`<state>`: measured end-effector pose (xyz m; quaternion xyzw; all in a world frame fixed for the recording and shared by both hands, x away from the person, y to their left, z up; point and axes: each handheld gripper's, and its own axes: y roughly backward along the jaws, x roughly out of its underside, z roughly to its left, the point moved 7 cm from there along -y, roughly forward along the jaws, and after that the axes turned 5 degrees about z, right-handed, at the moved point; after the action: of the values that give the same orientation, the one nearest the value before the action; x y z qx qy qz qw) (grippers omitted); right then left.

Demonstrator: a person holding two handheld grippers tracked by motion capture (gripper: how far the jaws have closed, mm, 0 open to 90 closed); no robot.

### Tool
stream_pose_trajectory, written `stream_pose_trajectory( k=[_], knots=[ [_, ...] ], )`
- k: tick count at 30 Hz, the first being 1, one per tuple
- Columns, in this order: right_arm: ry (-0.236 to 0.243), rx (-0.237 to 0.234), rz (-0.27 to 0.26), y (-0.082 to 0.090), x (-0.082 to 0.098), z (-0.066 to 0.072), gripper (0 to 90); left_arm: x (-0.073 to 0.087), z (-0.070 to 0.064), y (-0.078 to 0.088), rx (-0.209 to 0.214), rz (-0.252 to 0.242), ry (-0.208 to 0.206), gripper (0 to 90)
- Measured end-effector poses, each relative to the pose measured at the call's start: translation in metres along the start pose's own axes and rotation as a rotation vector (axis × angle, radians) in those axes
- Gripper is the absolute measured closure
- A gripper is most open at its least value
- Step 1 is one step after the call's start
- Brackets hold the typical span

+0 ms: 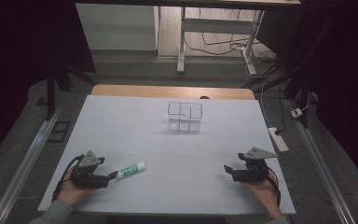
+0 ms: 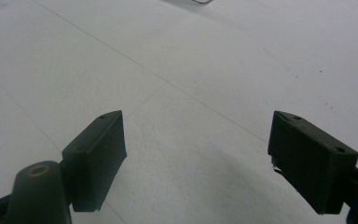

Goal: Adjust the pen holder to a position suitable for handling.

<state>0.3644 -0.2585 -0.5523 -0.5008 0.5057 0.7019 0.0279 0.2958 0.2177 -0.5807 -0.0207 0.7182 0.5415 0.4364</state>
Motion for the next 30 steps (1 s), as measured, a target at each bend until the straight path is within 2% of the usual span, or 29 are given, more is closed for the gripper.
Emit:
stream_pose_trajectory(
  k=[12,20,30],
  knots=[
    [-0.010,-0.005,-0.004,-0.006,-0.011,0.001,21.1,0.000,0.001,-0.001,0.002,0.000,0.003,21.9],
    [-0.051,-0.010,-0.008,-0.018,-0.021,-0.006,22.0,0.000,0.001,-0.001,0.000,-0.001,0.002,21.7],
    [-0.056,-0.002,-0.015,-0.024,-0.032,-0.010,22.7,0.000,0.000,-0.002,0.004,0.002,-0.001,21.7]
  ],
)
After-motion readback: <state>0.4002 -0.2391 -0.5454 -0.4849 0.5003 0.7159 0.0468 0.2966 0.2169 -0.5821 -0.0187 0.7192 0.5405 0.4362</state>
